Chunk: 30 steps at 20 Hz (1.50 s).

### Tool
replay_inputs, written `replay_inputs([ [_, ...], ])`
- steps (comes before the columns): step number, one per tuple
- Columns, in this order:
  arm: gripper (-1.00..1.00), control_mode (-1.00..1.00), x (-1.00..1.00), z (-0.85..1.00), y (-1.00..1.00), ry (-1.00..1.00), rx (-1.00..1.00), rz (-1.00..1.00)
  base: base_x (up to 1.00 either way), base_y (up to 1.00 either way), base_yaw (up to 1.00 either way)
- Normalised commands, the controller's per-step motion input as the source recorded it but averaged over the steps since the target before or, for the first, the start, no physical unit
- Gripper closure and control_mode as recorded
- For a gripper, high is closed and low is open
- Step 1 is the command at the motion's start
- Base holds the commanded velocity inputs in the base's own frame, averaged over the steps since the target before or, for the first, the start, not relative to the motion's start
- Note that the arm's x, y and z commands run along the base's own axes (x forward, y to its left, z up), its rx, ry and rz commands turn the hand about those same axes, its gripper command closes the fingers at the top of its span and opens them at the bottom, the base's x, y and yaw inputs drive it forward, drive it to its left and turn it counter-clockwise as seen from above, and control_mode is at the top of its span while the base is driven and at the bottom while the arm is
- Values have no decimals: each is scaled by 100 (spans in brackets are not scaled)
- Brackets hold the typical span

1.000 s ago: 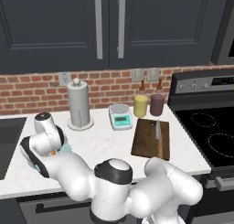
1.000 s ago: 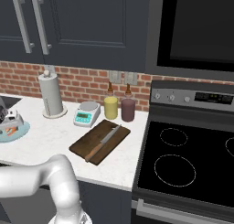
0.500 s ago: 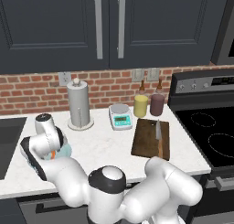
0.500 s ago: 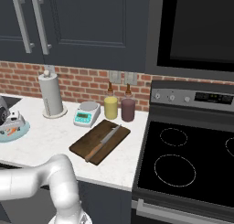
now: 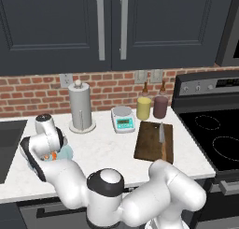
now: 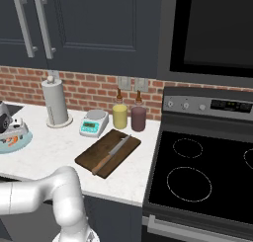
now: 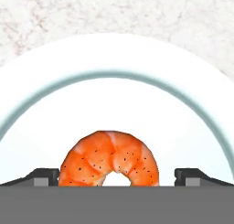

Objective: Pick up the knife from the drawer and place it on the cutting board. Then place the meat from the plate to the cutting board.

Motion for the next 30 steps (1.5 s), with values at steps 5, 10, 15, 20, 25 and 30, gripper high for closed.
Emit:
replay_inputs([
  [5,100,-100,0,-58,0,0,0,0,0,0,0],
  [10,100,-100,0,-15,0,-5,0,0,0,0,0],
  [15,100,-100,-2,3,-10,0,1,0,0,0,0],
  [20,100,-100,-40,70,-85,-9,10,-5,0,0,0],
  [25,100,-100,-62,63,-100,-1,1,-18,0,0,0],
  [30,100,-100,-55,31,-100,0,-3,-29,0,0,0],
])
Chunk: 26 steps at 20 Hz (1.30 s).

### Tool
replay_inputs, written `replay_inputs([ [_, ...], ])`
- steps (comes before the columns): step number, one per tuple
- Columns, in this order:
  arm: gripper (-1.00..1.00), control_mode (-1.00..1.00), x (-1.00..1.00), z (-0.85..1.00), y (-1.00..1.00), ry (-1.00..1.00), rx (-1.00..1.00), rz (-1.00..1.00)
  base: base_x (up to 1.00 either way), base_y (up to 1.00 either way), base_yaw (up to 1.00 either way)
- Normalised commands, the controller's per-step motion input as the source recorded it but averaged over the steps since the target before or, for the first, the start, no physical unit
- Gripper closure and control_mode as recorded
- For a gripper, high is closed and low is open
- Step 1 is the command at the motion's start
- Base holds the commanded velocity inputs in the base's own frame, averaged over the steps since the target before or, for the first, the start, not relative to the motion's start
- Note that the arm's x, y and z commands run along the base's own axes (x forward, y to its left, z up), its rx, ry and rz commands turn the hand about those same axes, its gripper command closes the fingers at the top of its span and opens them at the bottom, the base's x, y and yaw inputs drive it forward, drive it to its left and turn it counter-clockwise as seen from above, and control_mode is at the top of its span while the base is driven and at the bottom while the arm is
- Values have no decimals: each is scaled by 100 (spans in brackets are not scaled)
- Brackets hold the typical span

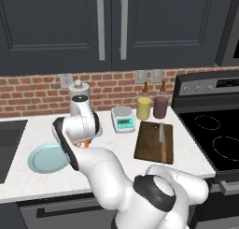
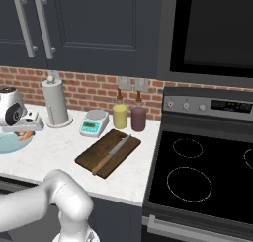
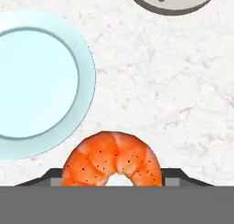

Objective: Pick up the knife from the drawer and place it on the cutting board. Then place the meat from the plate to the cutting board.

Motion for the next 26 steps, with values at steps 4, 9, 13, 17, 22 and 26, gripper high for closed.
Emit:
replay_inputs([
  [4,100,-100,-21,16,-100,2,-9,-35,0,0,0],
  [9,100,-100,0,2,-100,7,-14,-35,0,0,0],
  [13,100,-100,1,0,-100,10,-16,-34,0,0,0],
  [17,100,-100,15,0,-100,14,-8,-31,0,0,0],
  [22,100,-100,24,0,-100,15,0,-28,0,0,0],
  [26,100,-100,7,-2,-66,2,0,-7,0,0,0],
])
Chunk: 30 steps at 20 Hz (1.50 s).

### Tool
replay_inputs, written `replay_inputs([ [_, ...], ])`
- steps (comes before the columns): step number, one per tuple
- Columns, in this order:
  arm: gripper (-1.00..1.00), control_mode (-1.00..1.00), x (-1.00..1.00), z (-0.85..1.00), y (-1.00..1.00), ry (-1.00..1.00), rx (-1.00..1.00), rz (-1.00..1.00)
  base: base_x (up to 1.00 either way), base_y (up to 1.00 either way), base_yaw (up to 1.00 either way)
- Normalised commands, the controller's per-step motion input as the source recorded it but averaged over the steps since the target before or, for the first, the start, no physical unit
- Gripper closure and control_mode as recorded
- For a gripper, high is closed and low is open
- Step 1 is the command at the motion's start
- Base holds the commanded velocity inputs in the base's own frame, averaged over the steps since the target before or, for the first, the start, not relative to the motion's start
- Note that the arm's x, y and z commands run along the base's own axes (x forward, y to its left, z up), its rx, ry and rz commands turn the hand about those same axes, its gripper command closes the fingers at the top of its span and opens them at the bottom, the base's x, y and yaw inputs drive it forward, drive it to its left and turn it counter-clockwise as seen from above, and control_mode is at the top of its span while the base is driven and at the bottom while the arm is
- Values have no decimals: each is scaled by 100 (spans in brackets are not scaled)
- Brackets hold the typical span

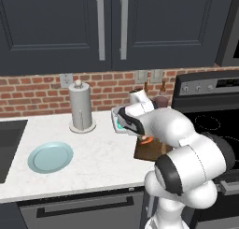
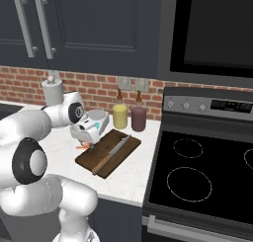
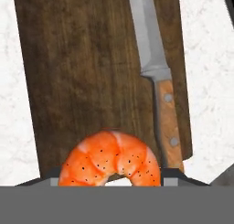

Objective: Pick up the knife from the drawer and place it on the cutting board. Then place the meat from the plate to the cutting board.

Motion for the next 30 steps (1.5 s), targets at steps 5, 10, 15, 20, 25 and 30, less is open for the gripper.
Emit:
replay_inputs([
  [5,100,-100,1,-38,-8,0,0,0,0,0,0],
  [10,100,-100,12,-46,-2,-1,0,0,0,0,0],
  [15,-100,-100,21,-22,-27,-9,0,0,0,0,0],
  [20,-100,-100,4,-2,0,0,1,0,0,0,0],
  [25,-100,-100,-17,41,2,-3,6,0,0,0,0],
  [30,-100,-100,-70,78,25,-16,3,1,0,0,0],
])
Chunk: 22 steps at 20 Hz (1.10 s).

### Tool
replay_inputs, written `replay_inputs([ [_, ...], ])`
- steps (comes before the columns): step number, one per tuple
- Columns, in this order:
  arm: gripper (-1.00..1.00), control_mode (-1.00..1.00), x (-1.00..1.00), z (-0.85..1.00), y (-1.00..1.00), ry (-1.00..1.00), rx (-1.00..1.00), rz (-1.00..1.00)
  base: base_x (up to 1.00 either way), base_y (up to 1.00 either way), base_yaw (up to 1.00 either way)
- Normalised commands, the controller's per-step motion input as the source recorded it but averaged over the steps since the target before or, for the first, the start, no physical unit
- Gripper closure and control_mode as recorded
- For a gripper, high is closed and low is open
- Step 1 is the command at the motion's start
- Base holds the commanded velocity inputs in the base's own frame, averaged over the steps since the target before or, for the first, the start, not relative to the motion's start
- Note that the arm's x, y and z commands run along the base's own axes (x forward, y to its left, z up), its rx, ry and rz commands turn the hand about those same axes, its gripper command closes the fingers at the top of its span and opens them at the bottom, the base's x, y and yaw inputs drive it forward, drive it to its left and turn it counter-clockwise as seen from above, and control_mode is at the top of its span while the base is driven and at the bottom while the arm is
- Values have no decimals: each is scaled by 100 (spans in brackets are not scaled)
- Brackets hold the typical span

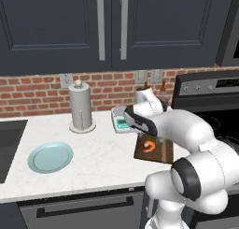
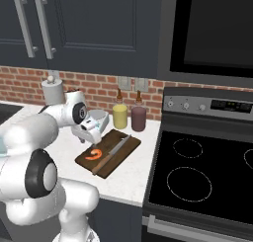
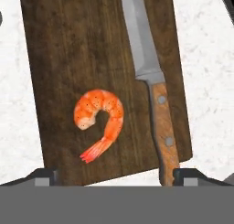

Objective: Pick up the knife from the drawer and place it on the cutting board. Then place the meat from the plate to the cutting board.

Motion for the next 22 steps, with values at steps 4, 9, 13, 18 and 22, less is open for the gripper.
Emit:
replay_inputs([
  [4,-100,-100,-100,49,62,-20,0,13,0,0,0],
  [9,-100,-100,-100,85,58,-32,0,14,0,0,0],
  [13,-100,-100,-100,100,13,-50,2,16,0,0,0],
  [18,-100,-100,-100,100,-69,-67,14,11,0,0,0],
  [22,-100,-100,-97,100,-100,-72,19,1,0,0,0],
])
